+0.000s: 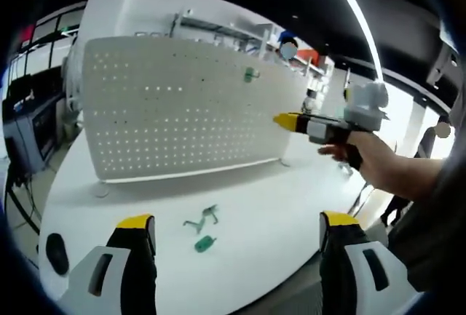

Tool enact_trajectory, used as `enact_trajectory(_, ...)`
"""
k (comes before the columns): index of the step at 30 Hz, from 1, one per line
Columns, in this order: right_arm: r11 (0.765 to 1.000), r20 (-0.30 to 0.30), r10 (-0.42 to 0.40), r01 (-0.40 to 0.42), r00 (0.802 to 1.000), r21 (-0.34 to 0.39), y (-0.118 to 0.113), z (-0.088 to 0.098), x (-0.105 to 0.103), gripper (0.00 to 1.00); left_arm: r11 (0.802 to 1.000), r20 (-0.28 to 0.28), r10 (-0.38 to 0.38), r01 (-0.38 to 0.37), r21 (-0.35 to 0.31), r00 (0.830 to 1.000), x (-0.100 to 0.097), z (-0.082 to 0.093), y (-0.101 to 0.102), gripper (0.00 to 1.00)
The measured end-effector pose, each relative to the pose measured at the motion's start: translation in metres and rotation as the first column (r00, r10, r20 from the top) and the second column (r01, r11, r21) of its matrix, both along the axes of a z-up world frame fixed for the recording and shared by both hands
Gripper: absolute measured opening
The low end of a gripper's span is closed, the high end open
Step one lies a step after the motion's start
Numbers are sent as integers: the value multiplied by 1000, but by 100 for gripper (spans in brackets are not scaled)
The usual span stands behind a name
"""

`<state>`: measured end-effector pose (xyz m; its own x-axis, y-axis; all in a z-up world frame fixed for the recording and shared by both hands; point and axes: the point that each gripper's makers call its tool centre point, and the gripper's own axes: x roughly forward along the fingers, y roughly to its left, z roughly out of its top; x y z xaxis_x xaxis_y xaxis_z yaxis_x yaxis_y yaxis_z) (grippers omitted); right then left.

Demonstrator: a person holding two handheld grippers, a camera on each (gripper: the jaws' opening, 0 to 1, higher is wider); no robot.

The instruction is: Insert the hook assembly into the mounting plate slot until the hook locks in place.

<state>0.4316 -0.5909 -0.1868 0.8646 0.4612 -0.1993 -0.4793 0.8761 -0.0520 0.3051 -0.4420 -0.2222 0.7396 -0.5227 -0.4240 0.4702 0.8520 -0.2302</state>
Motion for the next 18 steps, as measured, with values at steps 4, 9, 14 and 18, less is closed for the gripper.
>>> enact_trajectory(4,997,-41,57,-59,998,-41,10,-22,-16,16,1000,4,-2,2,3,1000,0,2,-1,95)
enact_trajectory(9,991,-106,116,-121,988,-49,21,-45,-42,16,1000,3,-2,2,6,1000,-2,2,-1,94)
enact_trajectory(14,981,-165,180,-190,970,-45,34,-64,-64,19,1000,-9,-7,7,12,1000,-5,-1,-1,94)
enact_trajectory(18,969,-199,225,-240,954,-54,42,-76,-80,19,1000,-9,-7,7,10,1000,-6,-1,-2,94)
